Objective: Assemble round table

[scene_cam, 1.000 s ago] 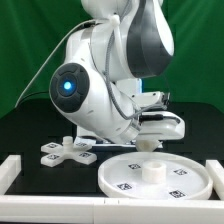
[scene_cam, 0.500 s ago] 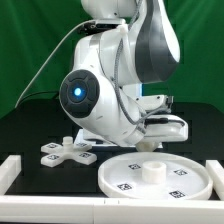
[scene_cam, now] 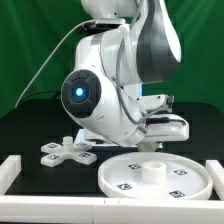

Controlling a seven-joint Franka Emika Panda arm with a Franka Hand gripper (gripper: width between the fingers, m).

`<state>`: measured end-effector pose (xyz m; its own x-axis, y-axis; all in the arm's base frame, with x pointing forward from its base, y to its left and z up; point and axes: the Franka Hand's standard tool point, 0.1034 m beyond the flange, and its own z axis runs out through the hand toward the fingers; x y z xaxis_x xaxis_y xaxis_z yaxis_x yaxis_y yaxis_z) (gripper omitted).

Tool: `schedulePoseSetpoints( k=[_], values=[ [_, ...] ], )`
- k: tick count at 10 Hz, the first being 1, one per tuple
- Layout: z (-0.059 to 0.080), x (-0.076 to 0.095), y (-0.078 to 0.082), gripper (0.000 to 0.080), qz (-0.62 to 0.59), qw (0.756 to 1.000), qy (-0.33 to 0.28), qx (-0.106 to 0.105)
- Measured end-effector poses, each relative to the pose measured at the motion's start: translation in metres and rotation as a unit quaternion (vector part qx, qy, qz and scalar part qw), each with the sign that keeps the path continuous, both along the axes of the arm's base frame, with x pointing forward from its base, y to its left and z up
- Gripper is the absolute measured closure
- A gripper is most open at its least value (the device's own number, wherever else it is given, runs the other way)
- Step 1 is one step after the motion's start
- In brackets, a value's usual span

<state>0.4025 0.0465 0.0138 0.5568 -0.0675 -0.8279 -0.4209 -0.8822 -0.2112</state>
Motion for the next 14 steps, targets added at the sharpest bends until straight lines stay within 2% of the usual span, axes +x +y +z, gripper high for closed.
schedulePoseSetpoints(
  k=[1, 2, 4, 5, 6, 7, 8, 9, 10, 11, 12, 13, 14],
  values=[
    [0.0, 0.0, 0.0, 0.0402, 0.0, 1.0, 0.0, 0.0],
    [0.009, 0.002, 0.002, 0.0402, 0.006, 1.0, 0.004, 0.005],
    [0.053, 0.023, 0.002, 0.0401, 0.026, 0.999, -0.029, 0.017],
    [0.068, 0.032, 0.001, 0.04, 0.038, 0.998, -0.037, 0.033],
    [0.073, 0.046, 0.0, 0.04, 0.038, 0.997, -0.064, 0.028],
    [0.069, 0.051, -0.002, 0.04, 0.03, 0.994, -0.104, 0.005],
    [0.07, 0.046, -0.003, 0.04, 0.027, 0.992, -0.12, -0.007],
    [0.068, 0.051, -0.006, 0.04, 0.02, 0.987, -0.157, -0.027],
    [0.073, 0.055, -0.01, 0.04, 0.025, 0.981, -0.187, -0.038],
    [0.088, 0.071, -0.015, 0.04, 0.041, 0.975, -0.216, -0.038],
    [0.105, 0.094, -0.017, 0.04, 0.077, 0.961, -0.262, -0.051],
    [0.112, 0.106, -0.008, 0.04, 0.111, 0.942, -0.309, -0.069],
    [0.113, 0.106, 0.003, 0.04, 0.13, 0.924, -0.35, -0.083]
  ],
)
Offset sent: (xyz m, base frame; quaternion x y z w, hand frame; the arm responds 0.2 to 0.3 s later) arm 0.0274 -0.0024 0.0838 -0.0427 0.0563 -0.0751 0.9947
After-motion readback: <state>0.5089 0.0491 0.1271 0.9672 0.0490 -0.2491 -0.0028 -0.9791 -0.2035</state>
